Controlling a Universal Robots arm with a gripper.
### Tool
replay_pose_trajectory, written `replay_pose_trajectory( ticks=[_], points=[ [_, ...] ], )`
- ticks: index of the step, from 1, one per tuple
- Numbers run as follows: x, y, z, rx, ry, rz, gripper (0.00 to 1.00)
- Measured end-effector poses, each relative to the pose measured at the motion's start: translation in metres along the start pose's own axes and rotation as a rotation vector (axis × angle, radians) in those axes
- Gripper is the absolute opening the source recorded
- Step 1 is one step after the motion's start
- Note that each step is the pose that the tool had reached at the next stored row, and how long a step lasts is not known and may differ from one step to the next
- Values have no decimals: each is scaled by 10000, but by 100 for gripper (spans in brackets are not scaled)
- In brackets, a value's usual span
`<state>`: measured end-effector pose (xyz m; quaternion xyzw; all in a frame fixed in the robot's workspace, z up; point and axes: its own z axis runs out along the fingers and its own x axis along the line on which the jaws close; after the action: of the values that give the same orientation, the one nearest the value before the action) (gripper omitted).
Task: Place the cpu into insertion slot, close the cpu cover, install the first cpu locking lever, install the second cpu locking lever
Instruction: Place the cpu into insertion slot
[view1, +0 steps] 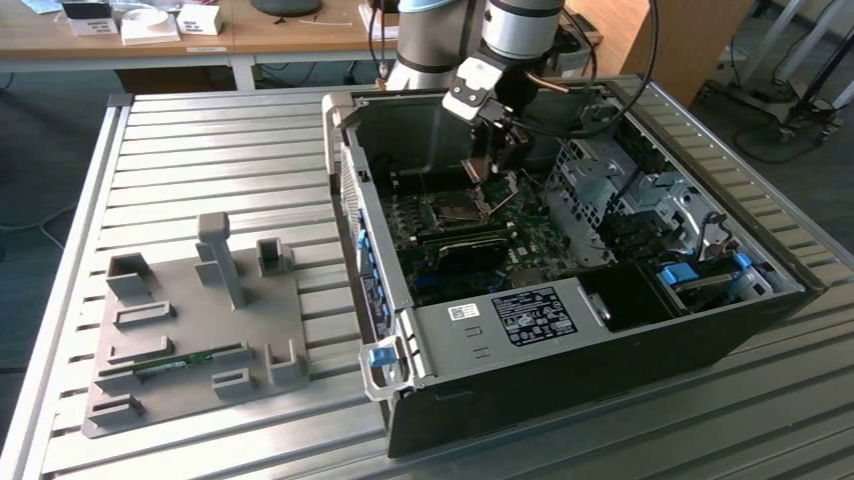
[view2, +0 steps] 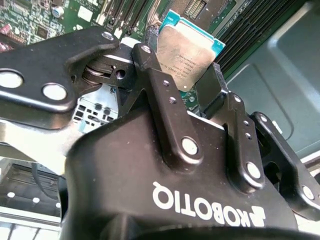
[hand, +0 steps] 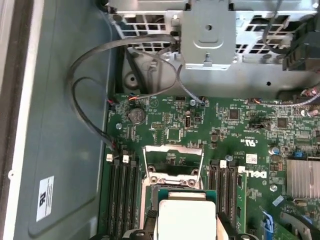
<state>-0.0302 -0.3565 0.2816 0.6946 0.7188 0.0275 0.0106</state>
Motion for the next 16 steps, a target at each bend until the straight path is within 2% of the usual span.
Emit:
replay_pose_trajectory(
  ticks=[8,10,11,16],
  points=[
    [0,0,0,0,-4,48,54],
    [1,0,2,123,1,52,54],
    [0,0,1,148,0,53,54],
    [0,-1,1,151,1,53,54]
  ],
)
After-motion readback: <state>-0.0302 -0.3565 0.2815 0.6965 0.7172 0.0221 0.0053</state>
